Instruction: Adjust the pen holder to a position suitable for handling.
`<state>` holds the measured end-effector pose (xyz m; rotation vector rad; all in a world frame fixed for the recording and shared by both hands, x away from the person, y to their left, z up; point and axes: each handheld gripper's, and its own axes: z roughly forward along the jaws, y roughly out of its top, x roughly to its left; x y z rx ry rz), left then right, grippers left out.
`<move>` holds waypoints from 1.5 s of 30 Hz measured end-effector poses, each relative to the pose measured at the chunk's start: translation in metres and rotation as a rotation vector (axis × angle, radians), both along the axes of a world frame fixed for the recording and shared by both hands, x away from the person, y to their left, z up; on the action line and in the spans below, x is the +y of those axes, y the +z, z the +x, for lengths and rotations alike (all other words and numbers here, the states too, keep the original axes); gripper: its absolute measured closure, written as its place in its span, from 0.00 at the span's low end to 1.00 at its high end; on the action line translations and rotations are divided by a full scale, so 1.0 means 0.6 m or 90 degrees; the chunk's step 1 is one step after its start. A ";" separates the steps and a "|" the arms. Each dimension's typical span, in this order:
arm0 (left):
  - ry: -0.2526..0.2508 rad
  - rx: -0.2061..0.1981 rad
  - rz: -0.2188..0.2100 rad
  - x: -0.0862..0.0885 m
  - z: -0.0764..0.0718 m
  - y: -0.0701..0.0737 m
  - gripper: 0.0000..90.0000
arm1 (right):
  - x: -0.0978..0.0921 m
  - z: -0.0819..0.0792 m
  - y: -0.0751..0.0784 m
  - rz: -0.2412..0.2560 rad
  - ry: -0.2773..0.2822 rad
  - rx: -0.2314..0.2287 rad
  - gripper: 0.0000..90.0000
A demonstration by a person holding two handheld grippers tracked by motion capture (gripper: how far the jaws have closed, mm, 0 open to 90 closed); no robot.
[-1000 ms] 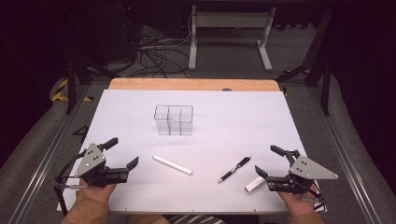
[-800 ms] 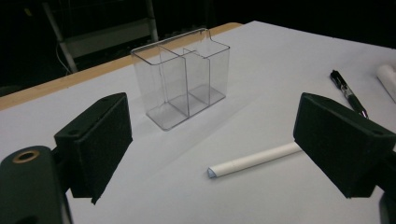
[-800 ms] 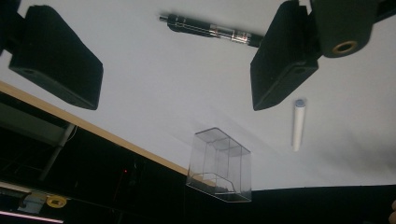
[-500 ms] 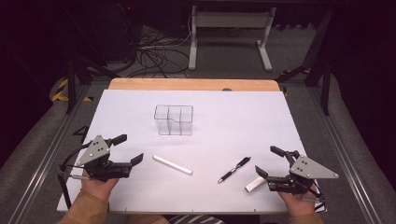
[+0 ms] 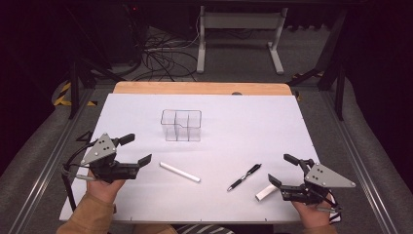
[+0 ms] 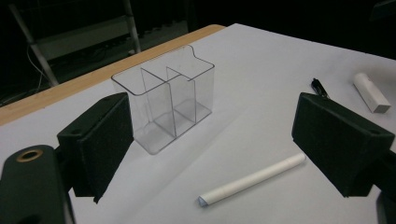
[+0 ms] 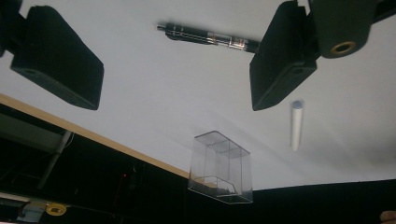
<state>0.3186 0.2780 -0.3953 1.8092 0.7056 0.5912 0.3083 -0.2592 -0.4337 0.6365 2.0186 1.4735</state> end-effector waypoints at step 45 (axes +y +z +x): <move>-0.086 0.087 0.103 -0.069 0.096 0.048 0.29 | 0.000 -0.005 -0.006 0.001 0.012 0.017 0.20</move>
